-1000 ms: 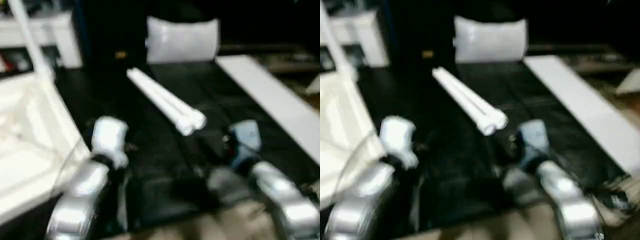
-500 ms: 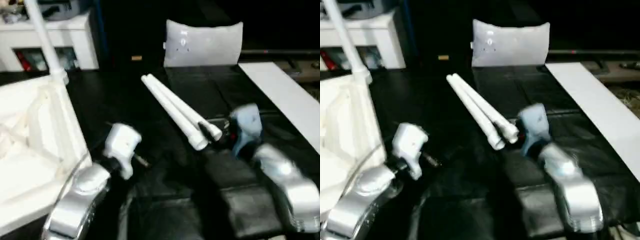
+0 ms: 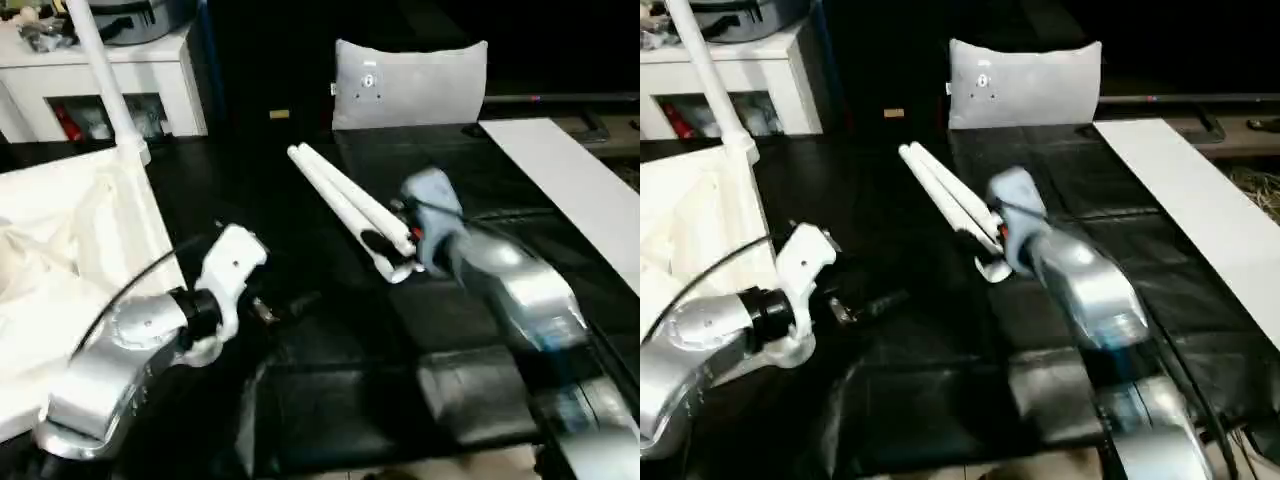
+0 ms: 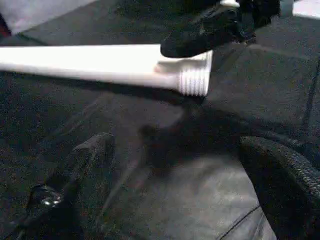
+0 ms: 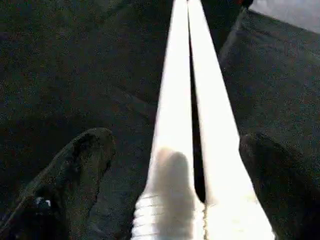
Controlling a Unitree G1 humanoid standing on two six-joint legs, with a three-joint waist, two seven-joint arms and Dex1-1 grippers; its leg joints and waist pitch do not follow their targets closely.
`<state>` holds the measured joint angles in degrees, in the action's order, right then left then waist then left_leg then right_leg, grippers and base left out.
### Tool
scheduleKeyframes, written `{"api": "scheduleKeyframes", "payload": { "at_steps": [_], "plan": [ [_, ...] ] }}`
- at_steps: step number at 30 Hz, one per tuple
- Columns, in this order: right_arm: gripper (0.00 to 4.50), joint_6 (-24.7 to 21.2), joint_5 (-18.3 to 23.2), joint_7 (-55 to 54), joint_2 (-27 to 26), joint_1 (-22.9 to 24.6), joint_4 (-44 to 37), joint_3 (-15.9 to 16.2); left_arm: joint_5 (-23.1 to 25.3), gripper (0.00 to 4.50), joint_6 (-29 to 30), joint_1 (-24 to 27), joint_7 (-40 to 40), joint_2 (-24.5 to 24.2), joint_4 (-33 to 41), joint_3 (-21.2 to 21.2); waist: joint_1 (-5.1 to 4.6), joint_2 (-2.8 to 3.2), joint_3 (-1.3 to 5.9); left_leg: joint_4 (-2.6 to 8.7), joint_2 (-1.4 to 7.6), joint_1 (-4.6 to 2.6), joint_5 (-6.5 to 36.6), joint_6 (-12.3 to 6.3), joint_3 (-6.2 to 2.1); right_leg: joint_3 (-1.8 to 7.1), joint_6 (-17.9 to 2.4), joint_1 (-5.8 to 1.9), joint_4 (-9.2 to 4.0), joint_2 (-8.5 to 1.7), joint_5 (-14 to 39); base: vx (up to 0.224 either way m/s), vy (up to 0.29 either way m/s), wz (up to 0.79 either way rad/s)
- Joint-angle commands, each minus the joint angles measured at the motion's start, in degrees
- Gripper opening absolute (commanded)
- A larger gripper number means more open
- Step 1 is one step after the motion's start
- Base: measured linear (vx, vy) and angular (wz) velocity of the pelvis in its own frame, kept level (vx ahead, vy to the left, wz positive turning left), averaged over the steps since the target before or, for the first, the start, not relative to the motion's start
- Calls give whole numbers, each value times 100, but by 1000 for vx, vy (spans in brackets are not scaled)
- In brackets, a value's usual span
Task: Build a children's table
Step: Pick table leg
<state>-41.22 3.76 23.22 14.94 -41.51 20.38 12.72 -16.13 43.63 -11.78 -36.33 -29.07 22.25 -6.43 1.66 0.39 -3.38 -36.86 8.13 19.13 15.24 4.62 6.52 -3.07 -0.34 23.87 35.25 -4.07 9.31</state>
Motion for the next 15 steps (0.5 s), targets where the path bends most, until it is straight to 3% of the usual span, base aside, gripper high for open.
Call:
{"api": "scheduleKeyframes", "payload": {
  "at_steps": [1, 2, 4, 5, 6, 7, 8, 9, 11, 13, 15],
  "plan": [
    [450, 261, -115, 36, -141, -405, 828, 143, -100, 443, 249, -17, -78, -134, 82, 99, 12, -24, 288, 531, 250, 116, 1156, -34, -26, 230, -857, -285, -529, -361, 3026, 0, 0, 0],
    [450, 360, -140, 5, -208, -559, 1145, 151, -115, 443, 285, 3, -96, -171, 118, 112, -11, 19, 297, 530, 254, 128, 1199, 2, -41, 219, -1020, -265, -470, -377, 2951, 0, 0, 0],
    [450, 677, -211, -62, -373, -842, 1754, 92, -138, 443, 338, 66, -91, -200, 194, 158, 35, 20, 324, 523, 290, 107, 1085, 4, -9, 222, -1136, -255, -458, -385, 2606, 0, 0, 0],
    [450, 677, -211, -62, -373, -842, 1754, 92, -138, 443, 338, 66, -91, -200, 194, 158, 42, 51, 328, 524, 309, 111, 958, 7, 15, 215, -1299, -252, -416, -359, 2157, 0, 0, 0],
    [450, 796, -142, -184, -546, -1048, 2197, -117, -135, 443, 379, 109, -46, -203, 227, 183, 53, 46, 357, 525, 328, 153, 703, -2, 28, 211, -1442, -301, -345, -376, 1690, 0, 0, 0],
    [450, 841, -150, -245, -592, -1121, 2355, -155, -138, 443, 395, 125, -37, -209, 239, 182, 59, 23, 356, 526, 327, 154, 617, -21, 41, 200, -1482, -305, -349, -364, 1562, 0, 0, 0],
    [450, 865, -163, -276, -612, -1162, 2444, -166, -142, 443, 405, 132, -34, -215, 247, 179, 89, 50, 386, 499, 333, 139, 383, -43, 57, 195, -1582, -304, -300, -367, 1226, 0, 0, 0],
    [450, 964, -228, -336, -661, -1298, 2752, -154, -145, 443, 421, 151, -12, -233, 272, 158, 109, 37, 421, 475, 321, 177, -76, -117, 70, 184, -1676, -349, -233, -354, 700, 0, 0, 0],
    [450, 1113, -207, -387, -727, -1460, 3127, -215, -139, 443, 448, 169, 7, -245, 304, 137, 159, 5, 442, 451, 312, 204, -509, -243, 84, 172, -1772, -359, -171, -352, 228, 0, 0, 0],
    [450, 1228, -162, -411, -799, -1612, 3485, -285, -147, 443, 490, 194, 21, -253, 355, 124, 175, 9, 443, 437, 308, 215, -584, -335, 106, 170, -1856, -334, -164, -360, 152, 0, 0, 0],
    [450, 1296, -187, -495, -919, -1837, 4065, -370, -204, 443, 584, 268, -2, -304, 463, 152, 181, 6, 390, 462, 343, 228, -187, -310, 123, 174, -1824, -329, -211, -379, 636, 0, 0, 0]
  ]
}}
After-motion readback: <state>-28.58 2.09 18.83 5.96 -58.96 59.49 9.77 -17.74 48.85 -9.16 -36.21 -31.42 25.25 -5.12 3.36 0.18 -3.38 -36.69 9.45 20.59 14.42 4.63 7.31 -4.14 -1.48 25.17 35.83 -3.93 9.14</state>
